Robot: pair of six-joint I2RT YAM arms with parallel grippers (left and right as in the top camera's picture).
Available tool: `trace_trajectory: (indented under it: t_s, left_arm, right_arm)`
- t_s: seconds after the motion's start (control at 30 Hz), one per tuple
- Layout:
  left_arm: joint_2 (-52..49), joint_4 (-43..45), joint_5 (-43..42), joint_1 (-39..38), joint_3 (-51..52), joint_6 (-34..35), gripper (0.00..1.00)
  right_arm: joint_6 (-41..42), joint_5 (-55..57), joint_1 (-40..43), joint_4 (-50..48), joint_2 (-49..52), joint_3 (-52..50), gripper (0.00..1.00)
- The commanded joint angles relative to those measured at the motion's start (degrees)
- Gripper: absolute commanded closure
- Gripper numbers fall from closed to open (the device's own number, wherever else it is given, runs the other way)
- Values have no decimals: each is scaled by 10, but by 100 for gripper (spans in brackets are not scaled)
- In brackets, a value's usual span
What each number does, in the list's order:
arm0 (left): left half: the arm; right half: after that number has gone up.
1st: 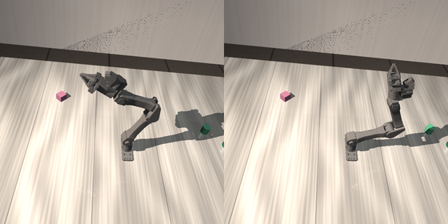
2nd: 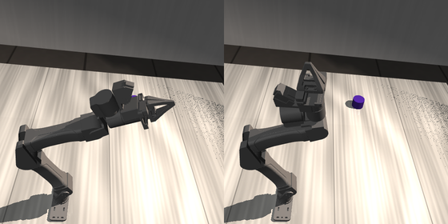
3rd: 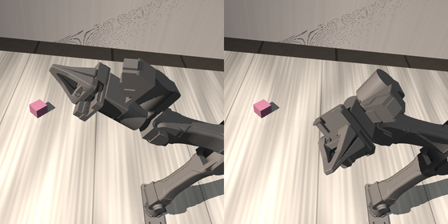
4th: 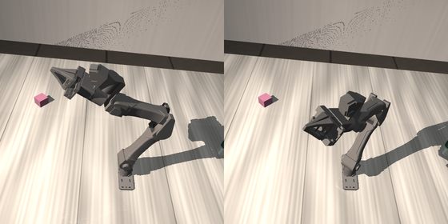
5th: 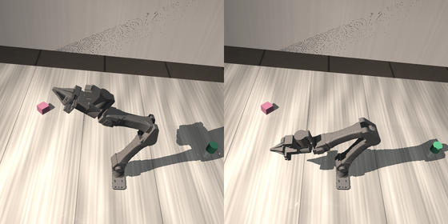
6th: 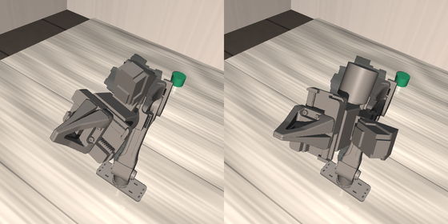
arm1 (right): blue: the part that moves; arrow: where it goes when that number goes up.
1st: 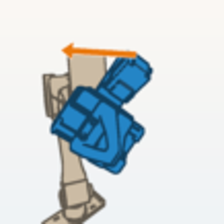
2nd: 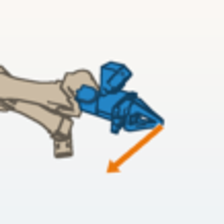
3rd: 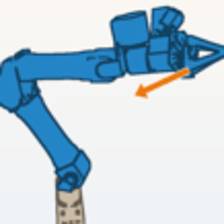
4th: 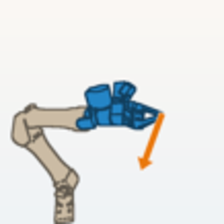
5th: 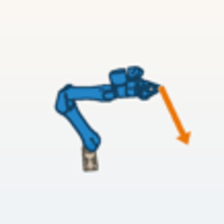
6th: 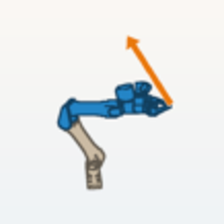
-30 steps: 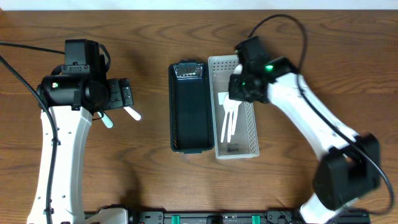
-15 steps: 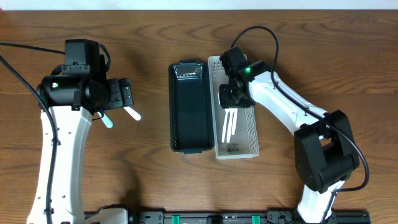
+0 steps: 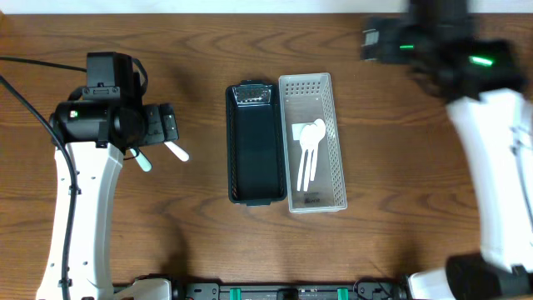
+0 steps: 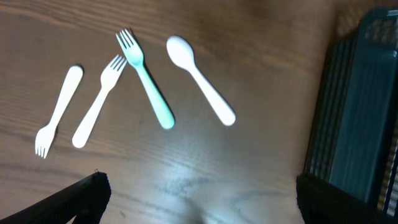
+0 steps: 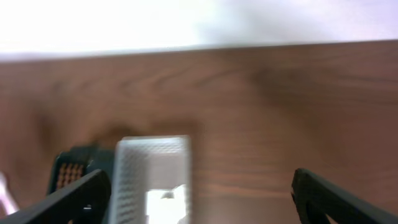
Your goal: Pack container
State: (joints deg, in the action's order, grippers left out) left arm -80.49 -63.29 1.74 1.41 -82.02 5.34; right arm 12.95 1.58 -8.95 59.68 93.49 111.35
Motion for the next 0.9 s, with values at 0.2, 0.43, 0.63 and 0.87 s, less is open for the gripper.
trace_trajectory:
  t_s: [0.2,0.43,0.63,0.87]
  left_arm:
    - [-54,91,5,35,3,160,2]
    - [-162,151,5,58,3,246,2]
    - [-247,157,5,59,3,246,2]
    - [-308,165,5,59,3,256,2]
  right_arm:
    - [-73,-23,146,179,-37,-2,1]
    - [-83,-30,154,197,-38,-5,1]
    - [-83,-30,154,197,-38,-5,1]
    - [-83,-29,154,198,-38,-5,1]
